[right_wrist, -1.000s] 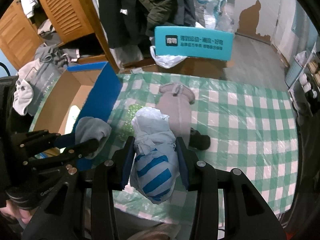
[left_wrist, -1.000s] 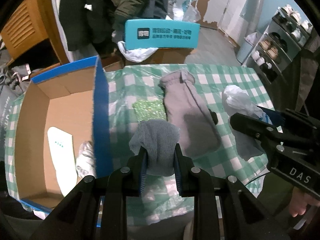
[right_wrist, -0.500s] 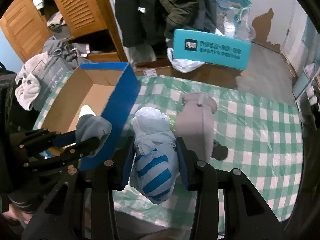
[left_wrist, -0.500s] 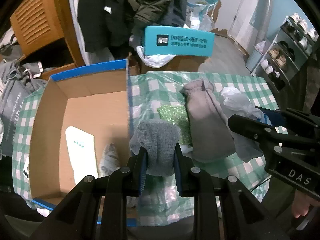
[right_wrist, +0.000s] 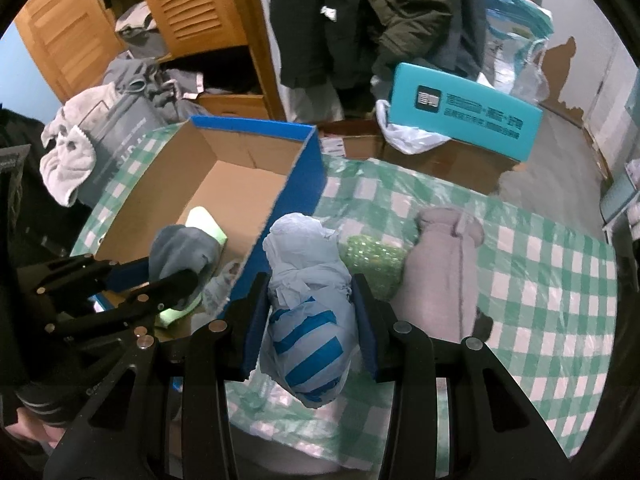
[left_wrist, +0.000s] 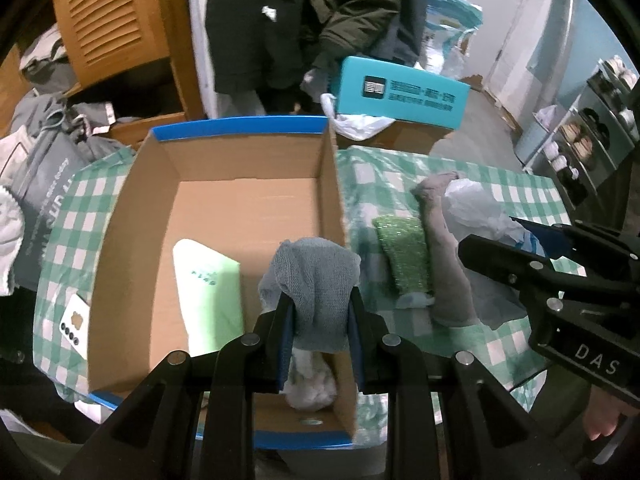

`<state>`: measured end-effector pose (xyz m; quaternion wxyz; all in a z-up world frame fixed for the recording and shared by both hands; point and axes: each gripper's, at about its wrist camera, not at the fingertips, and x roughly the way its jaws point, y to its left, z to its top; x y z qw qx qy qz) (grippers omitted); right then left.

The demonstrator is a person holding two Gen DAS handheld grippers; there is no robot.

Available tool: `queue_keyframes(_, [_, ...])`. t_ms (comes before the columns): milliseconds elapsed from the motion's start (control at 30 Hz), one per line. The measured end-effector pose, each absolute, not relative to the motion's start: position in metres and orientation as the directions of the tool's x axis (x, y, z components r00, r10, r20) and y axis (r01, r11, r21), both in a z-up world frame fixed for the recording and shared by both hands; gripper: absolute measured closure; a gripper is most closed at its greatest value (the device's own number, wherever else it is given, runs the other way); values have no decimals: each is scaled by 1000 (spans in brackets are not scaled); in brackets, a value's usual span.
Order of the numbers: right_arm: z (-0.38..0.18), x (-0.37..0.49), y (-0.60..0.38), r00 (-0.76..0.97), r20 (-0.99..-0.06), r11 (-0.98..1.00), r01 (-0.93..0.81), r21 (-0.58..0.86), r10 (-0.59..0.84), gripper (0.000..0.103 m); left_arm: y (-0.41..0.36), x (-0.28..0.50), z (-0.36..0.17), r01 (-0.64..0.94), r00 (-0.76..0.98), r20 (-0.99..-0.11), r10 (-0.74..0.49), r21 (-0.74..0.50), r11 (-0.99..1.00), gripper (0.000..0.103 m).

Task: Organize soft objects
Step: 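Lower the grey sock and blue-striped sock into the box and open both grippers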

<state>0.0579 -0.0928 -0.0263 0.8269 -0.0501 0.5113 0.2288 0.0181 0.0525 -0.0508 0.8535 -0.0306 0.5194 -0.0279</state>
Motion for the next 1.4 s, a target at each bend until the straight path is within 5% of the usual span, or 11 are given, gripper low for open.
queue_keyframes(1100, [-43, 71, 13, 279, -882, 828, -528, 190, 381, 63, 136, 19, -67, -150, 441, -896, 57, -11, 989, 79])
queue_keyframes(1400, [-51, 75, 13, 257, -891, 835, -511, 203, 374, 57, 141, 20, -70, -178, 428, -900, 81, 4, 984, 68])
